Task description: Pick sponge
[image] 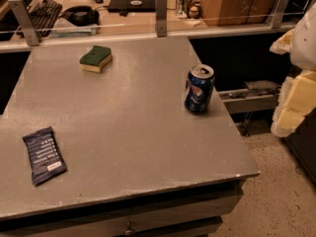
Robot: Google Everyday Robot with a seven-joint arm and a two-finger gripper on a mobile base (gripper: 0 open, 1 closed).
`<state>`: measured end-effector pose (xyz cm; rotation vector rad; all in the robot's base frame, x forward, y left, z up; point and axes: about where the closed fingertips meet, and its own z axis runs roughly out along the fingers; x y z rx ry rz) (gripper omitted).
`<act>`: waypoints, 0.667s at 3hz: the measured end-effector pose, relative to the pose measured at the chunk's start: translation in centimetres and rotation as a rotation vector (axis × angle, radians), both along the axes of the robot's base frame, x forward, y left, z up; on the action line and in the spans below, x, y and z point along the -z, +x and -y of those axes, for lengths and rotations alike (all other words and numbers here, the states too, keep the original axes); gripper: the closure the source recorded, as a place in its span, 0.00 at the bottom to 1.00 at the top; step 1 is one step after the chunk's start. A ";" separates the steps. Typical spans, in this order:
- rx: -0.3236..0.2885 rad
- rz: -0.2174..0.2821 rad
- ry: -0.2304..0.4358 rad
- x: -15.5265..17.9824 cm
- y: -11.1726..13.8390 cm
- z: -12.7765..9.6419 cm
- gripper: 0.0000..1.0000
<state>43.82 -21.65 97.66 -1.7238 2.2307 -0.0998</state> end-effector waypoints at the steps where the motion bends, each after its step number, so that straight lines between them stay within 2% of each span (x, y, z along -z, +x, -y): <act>1: 0.000 0.000 0.000 0.0 0.0 0.0 0.00; 2: -0.040 0.013 0.066 0.3 3.7 -3.4 0.00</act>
Offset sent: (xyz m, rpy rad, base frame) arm 0.0902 0.0810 -0.0109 0.1622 -0.0148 0.0963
